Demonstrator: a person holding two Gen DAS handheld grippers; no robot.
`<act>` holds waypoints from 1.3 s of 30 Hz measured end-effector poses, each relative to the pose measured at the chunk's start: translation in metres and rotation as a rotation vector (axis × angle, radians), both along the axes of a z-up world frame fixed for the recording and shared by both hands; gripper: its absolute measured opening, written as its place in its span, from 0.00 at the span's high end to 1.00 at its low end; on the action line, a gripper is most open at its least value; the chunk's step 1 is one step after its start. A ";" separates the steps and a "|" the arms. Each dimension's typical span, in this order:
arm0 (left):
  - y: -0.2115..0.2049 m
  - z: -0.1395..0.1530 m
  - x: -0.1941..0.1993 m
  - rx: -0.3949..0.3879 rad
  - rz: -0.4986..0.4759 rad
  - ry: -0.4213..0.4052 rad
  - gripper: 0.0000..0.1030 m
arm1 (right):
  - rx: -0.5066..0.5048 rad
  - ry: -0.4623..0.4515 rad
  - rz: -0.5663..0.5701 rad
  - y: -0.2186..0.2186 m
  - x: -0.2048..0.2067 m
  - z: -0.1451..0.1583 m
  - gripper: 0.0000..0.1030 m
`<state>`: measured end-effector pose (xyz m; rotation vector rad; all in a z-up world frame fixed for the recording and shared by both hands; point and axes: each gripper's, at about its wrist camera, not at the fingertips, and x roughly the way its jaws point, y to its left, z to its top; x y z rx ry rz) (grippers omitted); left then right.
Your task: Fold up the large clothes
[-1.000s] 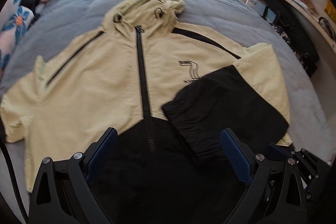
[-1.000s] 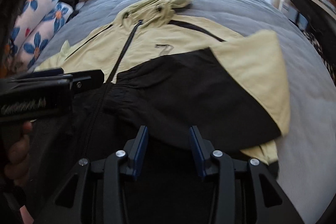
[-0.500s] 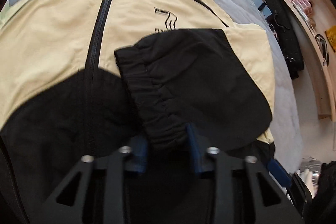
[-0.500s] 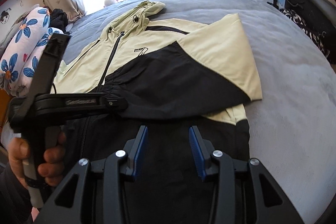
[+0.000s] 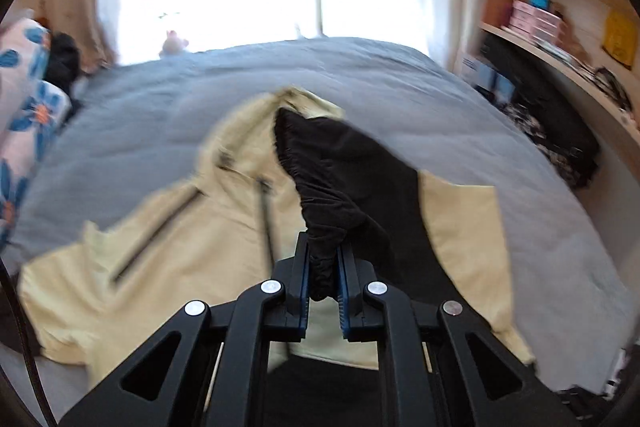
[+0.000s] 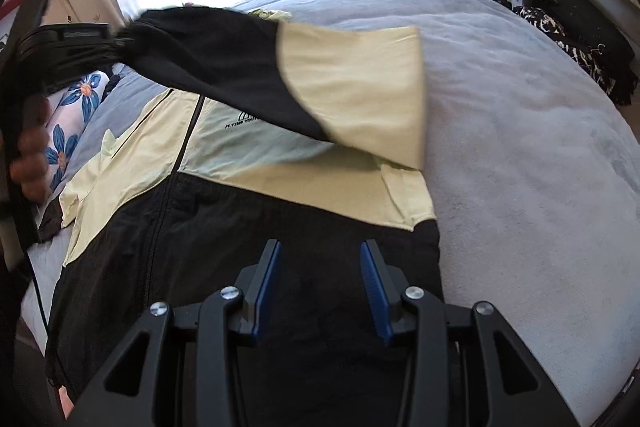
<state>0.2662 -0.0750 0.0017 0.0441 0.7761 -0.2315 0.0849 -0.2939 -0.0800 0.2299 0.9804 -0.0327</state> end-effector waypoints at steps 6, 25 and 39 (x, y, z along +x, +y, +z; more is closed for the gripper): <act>0.062 -0.066 0.016 0.091 0.113 0.161 0.77 | -0.019 0.036 -0.008 -0.004 0.008 -0.009 0.60; 0.109 -0.152 0.084 -0.074 0.146 0.381 0.40 | 0.141 0.065 -0.076 -0.081 0.174 -0.019 0.41; 0.098 -0.135 0.123 -0.022 0.173 0.244 0.77 | 0.062 0.113 -0.088 -0.090 0.274 -0.061 0.98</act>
